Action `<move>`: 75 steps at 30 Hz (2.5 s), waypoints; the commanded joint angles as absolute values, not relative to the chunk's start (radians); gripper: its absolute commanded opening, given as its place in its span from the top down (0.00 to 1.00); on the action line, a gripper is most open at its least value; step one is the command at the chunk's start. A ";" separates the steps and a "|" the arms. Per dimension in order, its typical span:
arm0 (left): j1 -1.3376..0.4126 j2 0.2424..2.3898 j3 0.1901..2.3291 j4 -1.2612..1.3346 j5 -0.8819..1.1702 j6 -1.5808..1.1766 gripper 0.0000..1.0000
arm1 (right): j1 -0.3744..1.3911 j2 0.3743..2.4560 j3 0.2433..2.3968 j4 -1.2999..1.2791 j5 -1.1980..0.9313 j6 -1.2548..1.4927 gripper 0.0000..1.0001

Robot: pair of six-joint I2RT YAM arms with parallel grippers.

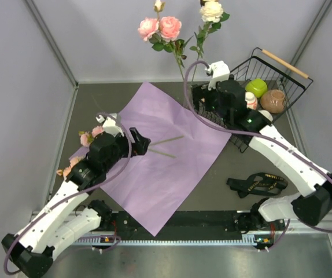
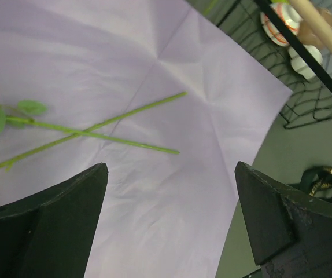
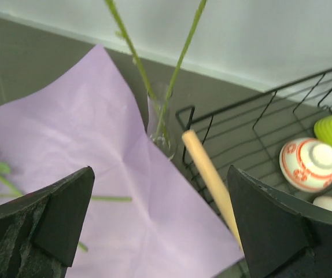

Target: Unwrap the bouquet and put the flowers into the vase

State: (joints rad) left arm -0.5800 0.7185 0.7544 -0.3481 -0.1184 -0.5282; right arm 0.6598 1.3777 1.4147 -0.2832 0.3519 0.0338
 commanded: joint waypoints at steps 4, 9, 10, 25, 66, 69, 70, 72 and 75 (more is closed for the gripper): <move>-0.239 0.843 0.764 -0.344 0.004 -0.877 0.09 | 0.657 1.157 1.220 -0.374 0.187 0.220 0.01; -0.084 1.024 0.710 -0.232 0.114 -1.069 0.20 | 0.658 1.055 1.106 -0.373 0.080 0.317 0.01; -0.081 1.049 0.710 -0.219 0.103 -1.107 0.21 | 0.658 1.048 1.079 -0.371 0.075 0.333 0.01; -0.087 1.410 0.686 -0.038 -0.027 -1.370 0.39 | 0.657 0.861 0.948 -0.397 0.043 0.368 0.01; -0.238 0.736 0.525 0.416 0.908 -0.787 1.00 | 0.620 1.334 1.170 0.152 -0.844 0.727 0.35; -0.281 0.735 0.538 0.400 0.939 -0.755 1.00 | 0.690 1.377 1.227 0.115 -0.827 0.674 0.43; -0.291 0.748 0.545 0.400 0.960 -0.752 1.00 | 0.701 1.381 1.236 0.110 -0.801 0.661 0.46; -0.316 0.768 0.552 0.400 0.976 -0.747 1.00 | 0.703 1.382 1.229 0.147 -0.793 0.673 0.58; -0.339 0.801 0.558 0.405 0.980 -0.744 1.00 | 0.704 1.370 1.198 0.198 -0.801 0.701 0.67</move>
State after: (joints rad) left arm -0.3153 0.7715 0.5171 0.3794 0.9276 -0.7891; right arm 0.7013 1.3941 1.1740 0.0639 -0.7704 0.6750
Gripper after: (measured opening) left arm 0.050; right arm 0.376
